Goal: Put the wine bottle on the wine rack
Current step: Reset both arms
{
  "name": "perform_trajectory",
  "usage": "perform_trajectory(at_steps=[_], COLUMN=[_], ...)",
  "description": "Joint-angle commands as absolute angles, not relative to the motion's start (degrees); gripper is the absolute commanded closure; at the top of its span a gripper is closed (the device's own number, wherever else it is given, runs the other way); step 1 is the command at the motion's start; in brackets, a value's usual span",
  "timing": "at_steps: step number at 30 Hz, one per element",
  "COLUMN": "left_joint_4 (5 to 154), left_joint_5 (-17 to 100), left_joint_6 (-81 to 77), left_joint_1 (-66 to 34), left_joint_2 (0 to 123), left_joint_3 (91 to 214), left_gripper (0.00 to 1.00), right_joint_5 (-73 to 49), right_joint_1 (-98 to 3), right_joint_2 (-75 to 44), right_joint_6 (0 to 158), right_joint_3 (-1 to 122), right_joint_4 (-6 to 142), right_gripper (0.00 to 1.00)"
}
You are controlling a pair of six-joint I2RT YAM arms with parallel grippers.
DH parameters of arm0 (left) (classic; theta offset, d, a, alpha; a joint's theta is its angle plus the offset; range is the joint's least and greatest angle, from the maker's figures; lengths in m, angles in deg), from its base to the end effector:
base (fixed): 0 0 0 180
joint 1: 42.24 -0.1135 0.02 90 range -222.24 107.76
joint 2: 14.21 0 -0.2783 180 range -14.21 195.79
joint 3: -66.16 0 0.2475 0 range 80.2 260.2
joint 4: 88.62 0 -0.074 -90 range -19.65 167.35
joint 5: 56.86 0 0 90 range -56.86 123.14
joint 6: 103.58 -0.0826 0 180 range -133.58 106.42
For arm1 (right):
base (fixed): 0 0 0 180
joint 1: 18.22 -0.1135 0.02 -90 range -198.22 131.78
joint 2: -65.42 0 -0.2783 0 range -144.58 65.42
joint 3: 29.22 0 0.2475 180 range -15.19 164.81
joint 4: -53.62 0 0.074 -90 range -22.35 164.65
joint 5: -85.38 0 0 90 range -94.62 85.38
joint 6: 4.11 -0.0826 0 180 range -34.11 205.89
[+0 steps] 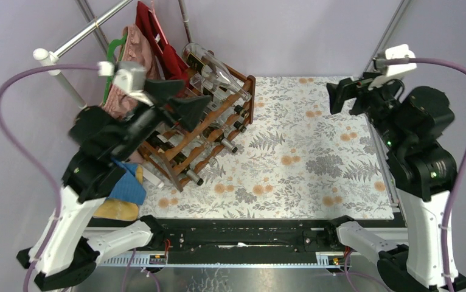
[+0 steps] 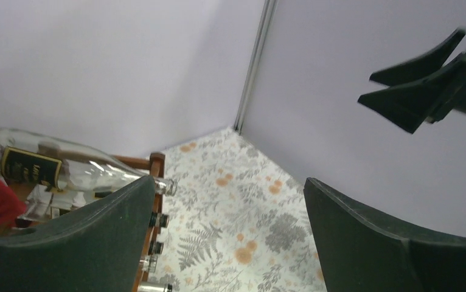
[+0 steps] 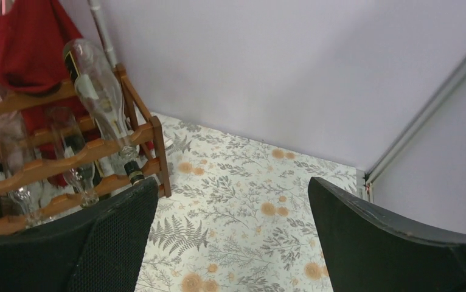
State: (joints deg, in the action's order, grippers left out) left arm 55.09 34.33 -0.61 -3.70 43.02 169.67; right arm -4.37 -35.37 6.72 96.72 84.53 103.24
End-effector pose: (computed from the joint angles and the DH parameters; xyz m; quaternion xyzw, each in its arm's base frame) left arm 0.1512 -0.1226 0.5535 0.1500 0.6251 -0.3388 0.6870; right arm 0.1655 0.0507 0.5690 -0.1611 0.6533 0.0393 0.7388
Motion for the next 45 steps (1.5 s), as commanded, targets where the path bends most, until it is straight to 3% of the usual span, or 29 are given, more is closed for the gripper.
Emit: perform_trajectory(at_steps=[1, 11, 20, 26, 45], left_joint_4=[56.3, 52.6, 55.8, 57.9, 57.4], left_joint_5=[35.9, 36.1, 39.8, 40.2, 40.3], left_joint_6=[0.5, 0.9, -0.4, -1.7, -3.7], left_joint_1=[-4.0, -3.9, -3.9, -3.9, -3.9], left_joint_2=[37.3, 32.1, 34.9, 34.9, 36.6], left_joint_3=[171.7, 170.1, 178.9, 176.2, 175.6], left_gripper=[0.01, 0.01, 0.01, 0.01, 0.01], right_joint_5=[1.8, 1.9, -4.0, -6.2, -2.7], right_joint_1=[-35.3, -35.2, -35.2, -35.3, -35.3], right_joint_2=[10.4, 14.5, 2.1, 3.0, 0.3], right_joint_6=[91.3, 94.1, 95.9, 93.1, 97.6], right_joint_3=[87.5, 87.4, 113.7, 109.2, 117.7], right_joint_4=[105.0, 106.0, 107.8, 108.0, 109.4], right_gripper=[0.0, 0.0, 0.0, 0.0, 0.0])
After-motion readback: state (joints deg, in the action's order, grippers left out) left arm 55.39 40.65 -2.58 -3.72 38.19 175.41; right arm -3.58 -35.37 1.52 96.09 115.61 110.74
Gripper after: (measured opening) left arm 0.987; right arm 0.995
